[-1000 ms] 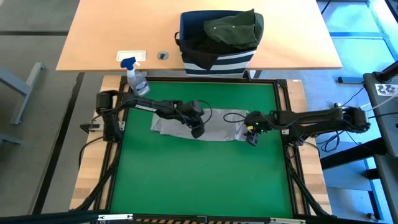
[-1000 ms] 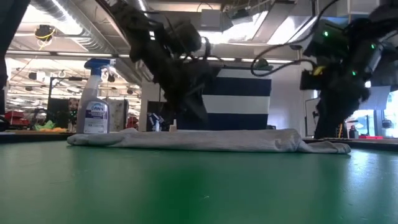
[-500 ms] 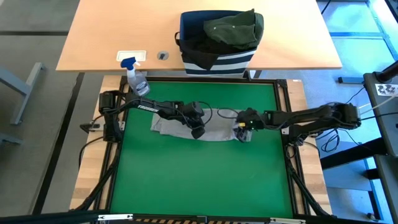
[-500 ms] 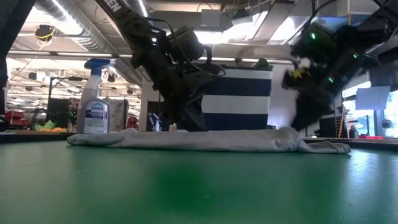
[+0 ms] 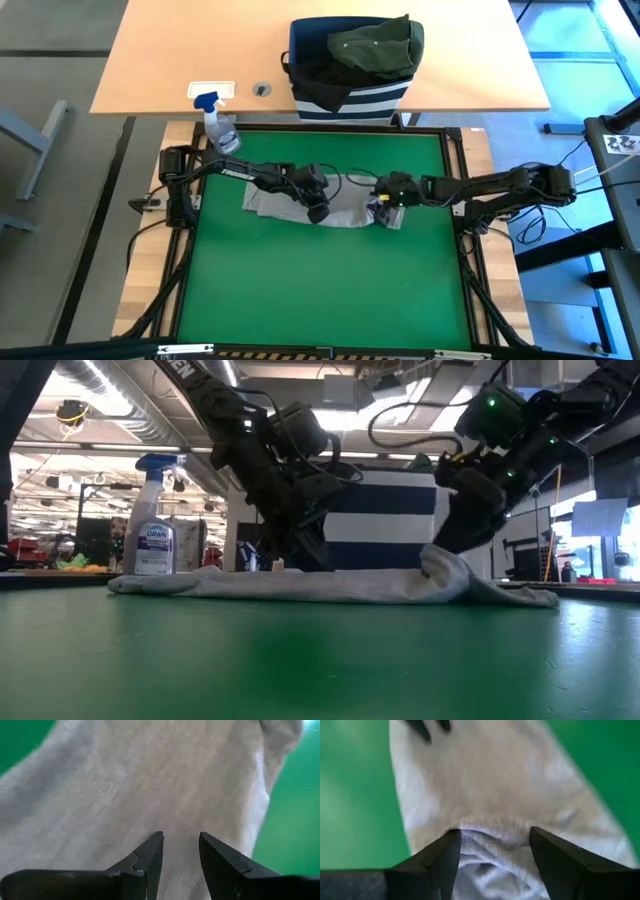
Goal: Fold Laundry from Bin
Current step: Fold the gray shirt
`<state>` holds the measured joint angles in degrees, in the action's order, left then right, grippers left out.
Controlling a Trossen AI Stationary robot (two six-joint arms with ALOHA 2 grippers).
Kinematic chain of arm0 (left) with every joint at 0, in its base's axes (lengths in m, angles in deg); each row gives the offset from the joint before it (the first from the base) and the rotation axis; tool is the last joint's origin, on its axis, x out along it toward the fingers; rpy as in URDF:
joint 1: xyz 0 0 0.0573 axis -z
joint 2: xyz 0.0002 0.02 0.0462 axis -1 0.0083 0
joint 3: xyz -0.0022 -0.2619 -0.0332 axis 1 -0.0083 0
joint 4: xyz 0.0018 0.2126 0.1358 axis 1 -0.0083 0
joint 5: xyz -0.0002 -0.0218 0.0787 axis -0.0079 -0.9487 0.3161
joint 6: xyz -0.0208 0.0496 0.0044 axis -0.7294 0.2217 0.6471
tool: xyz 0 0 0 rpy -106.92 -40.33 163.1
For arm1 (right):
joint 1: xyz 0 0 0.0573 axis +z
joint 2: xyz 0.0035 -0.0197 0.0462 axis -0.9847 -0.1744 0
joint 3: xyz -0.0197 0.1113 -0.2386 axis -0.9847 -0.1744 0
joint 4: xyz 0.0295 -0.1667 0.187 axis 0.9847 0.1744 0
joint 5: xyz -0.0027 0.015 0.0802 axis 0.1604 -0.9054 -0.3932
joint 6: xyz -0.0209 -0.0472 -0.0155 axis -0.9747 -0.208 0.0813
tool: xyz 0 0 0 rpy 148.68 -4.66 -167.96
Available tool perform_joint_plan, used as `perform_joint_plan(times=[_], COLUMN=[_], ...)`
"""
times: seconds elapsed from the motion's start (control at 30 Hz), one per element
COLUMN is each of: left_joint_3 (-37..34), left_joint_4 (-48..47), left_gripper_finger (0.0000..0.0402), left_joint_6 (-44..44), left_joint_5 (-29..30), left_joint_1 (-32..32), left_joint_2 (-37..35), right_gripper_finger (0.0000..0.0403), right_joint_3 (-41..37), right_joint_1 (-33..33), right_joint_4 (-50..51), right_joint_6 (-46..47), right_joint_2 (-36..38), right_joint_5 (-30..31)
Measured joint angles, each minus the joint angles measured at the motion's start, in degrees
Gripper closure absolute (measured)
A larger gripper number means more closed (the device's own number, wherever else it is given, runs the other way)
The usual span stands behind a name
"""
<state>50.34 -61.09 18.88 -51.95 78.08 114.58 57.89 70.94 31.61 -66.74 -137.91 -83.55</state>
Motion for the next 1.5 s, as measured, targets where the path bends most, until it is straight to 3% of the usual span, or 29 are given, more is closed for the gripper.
perform_joint_plan(times=[0.1,0.2,0.33,0.47,0.8,1.07,1.3,1.5], left_joint_3=[0.10,2.19,3.93,3.98,3.91,3.85,3.85,3.28], left_joint_4=[-2.67,-9.45,-17.38,-24.10,-33.40,-36.84,-40.50,-39.16], left_gripper_finger=[0.0280,0.0280,0.0280,0.0280,0.0236,0.0244,0.0281,0.0309], left_joint_6=[-2.08,-4.03,-2.56,-2.35,18.40,32.66,37.76,39.25], left_joint_5=[-3.70,-3.04,3.59,6.62,0.41,-4.52,-9.52,-9.46], left_joint_1=[-0.28,-0.76,-2.48,-8.58,-26.91,-32.53,-33.61,-33.66], left_joint_2=[-2.47,-7.54,-14.39,-17.28,-10.02,-4.65,-4.60,-4.54], right_gripper_finger=[0.0164,0.0164,0.0164,0.0164,0.0164,0.0164,0.0164,0.0164], right_joint_3=[-0.02,0.91,4.31,6.40,6.56,6.54,6.54,6.54], right_joint_1=[0.00,0.02,-0.38,-4.52,-21.62,-25.57,-25.55,-25.55], right_joint_4=[9.65,21.27,26.76,20.98,21.81,22.19,21.86,19.88], right_joint_6=[0.04,-0.01,-2.69,-4.94,-7.37,-7.79,-8.35,-9.93], right_joint_2=[3.09,8.20,15.19,17.25,9.09,1.97,-0.03,-5.26], right_joint_5=[-5.56,-8.52,-1.49,5.48,-3.14,-14.29,-15.63,-9.31])
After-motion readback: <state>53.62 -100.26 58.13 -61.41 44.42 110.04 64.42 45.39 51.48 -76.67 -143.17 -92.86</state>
